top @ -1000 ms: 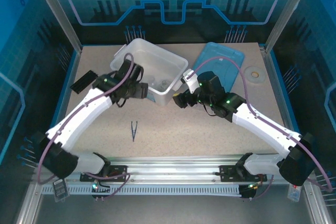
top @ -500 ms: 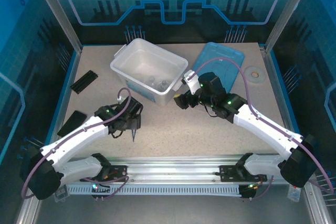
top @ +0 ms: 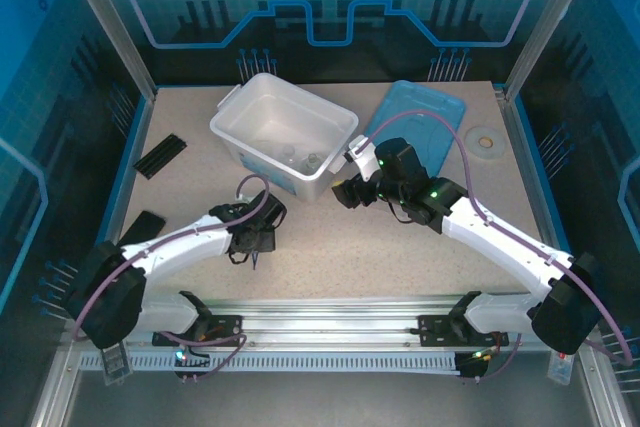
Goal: Organize the chemistry lab equipment
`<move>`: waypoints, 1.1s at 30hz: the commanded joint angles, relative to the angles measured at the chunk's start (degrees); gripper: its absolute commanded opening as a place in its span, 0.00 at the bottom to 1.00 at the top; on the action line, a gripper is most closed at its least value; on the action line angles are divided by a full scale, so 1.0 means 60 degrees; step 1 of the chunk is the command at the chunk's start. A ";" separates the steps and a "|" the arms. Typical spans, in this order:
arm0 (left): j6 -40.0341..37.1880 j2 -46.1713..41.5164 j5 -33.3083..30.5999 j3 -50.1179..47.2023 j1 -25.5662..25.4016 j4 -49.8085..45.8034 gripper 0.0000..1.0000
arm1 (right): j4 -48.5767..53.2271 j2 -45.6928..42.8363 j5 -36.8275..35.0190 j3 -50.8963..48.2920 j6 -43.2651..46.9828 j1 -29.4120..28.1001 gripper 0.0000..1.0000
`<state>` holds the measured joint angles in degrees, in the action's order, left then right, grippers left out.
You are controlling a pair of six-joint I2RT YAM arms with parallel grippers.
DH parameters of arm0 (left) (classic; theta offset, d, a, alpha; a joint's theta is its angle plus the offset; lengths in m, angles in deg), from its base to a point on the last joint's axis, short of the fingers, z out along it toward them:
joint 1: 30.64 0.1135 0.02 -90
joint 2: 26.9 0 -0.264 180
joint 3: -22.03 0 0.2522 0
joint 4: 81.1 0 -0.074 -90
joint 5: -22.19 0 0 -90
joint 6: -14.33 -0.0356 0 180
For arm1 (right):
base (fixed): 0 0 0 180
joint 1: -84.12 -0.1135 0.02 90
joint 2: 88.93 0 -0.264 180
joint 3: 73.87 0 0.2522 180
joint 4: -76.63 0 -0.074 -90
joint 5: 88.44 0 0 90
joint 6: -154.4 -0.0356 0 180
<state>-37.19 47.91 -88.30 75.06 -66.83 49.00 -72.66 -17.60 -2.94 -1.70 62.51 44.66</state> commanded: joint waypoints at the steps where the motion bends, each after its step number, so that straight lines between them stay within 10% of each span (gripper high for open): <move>1: 0.0175 0.0239 0.0246 -0.0287 -0.0078 0.0503 0.60 | 0.0090 0.0100 -0.0044 -0.0016 -0.0031 0.0021 0.79; 33: 0.0333 0.0972 0.0483 -0.0495 -0.0045 0.1014 0.37 | 0.0104 0.0230 0.0083 -0.0111 -0.0106 0.0104 0.65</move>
<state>-36.54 52.85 -86.37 72.68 -66.83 54.70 -72.49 -16.53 -2.72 -2.00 62.27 44.81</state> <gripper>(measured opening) 0.369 0.649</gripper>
